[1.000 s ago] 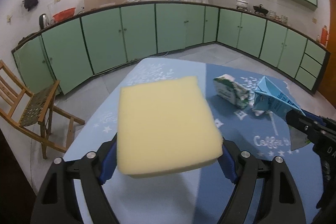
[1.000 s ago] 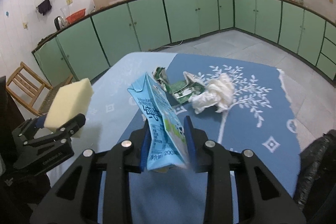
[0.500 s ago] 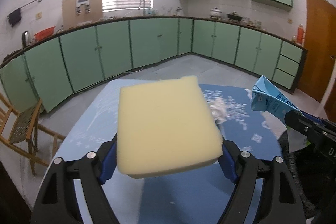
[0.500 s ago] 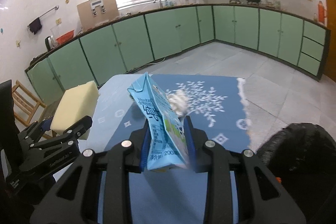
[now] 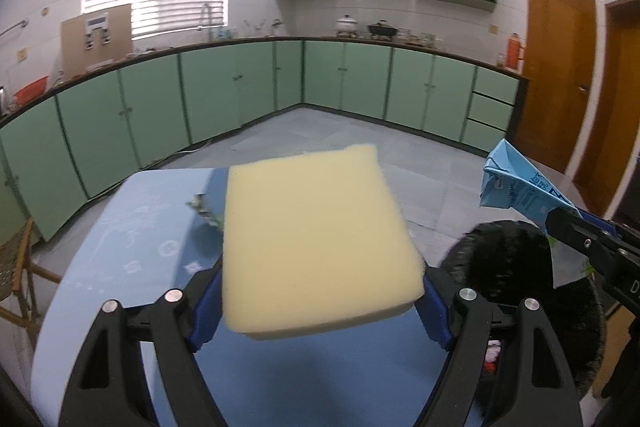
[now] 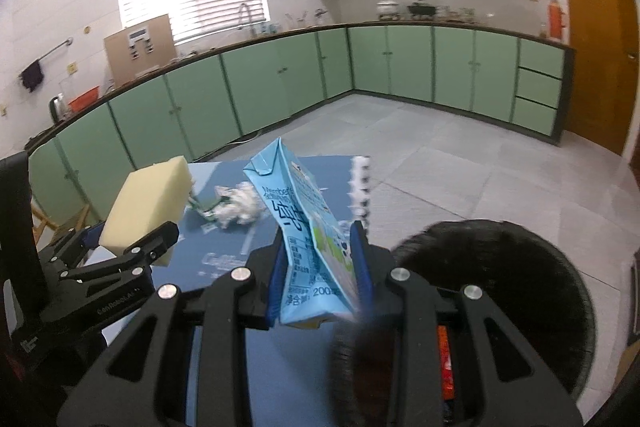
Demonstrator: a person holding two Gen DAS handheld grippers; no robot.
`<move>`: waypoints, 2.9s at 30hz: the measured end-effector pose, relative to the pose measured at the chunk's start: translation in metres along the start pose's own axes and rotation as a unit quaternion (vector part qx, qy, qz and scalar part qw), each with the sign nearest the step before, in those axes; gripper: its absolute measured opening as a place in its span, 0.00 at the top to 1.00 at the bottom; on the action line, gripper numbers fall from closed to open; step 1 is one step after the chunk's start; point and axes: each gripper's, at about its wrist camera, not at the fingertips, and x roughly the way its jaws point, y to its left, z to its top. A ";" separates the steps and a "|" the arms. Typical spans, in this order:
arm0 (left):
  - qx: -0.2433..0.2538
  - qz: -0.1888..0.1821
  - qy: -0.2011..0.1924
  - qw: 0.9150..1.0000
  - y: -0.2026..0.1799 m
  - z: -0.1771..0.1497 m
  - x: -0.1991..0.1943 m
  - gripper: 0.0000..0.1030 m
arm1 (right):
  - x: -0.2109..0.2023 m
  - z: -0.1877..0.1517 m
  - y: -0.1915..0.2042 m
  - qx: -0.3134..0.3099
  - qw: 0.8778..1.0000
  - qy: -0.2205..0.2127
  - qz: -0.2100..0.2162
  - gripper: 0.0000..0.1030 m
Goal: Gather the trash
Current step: 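Carry the yellow sponge and blue carton over the black bin with both tools, then open both tools to drop the sponge and carton into the bin, then move both open tools back over the green carton and tissue on the table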
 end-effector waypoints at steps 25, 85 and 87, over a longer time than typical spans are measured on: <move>0.081 -0.122 0.032 0.989 -0.168 -0.020 0.041 0.23 | -0.039 -0.061 -0.160 0.077 0.990 0.021 -0.114 0.72; -0.033 0.076 -0.010 0.997 0.126 -0.013 0.037 0.14 | 0.097 0.003 0.044 0.005 1.000 0.006 0.011 0.13; -0.038 0.082 -0.008 0.996 0.137 -0.013 0.043 0.14 | 0.115 0.006 0.057 0.000 1.000 0.009 0.018 0.13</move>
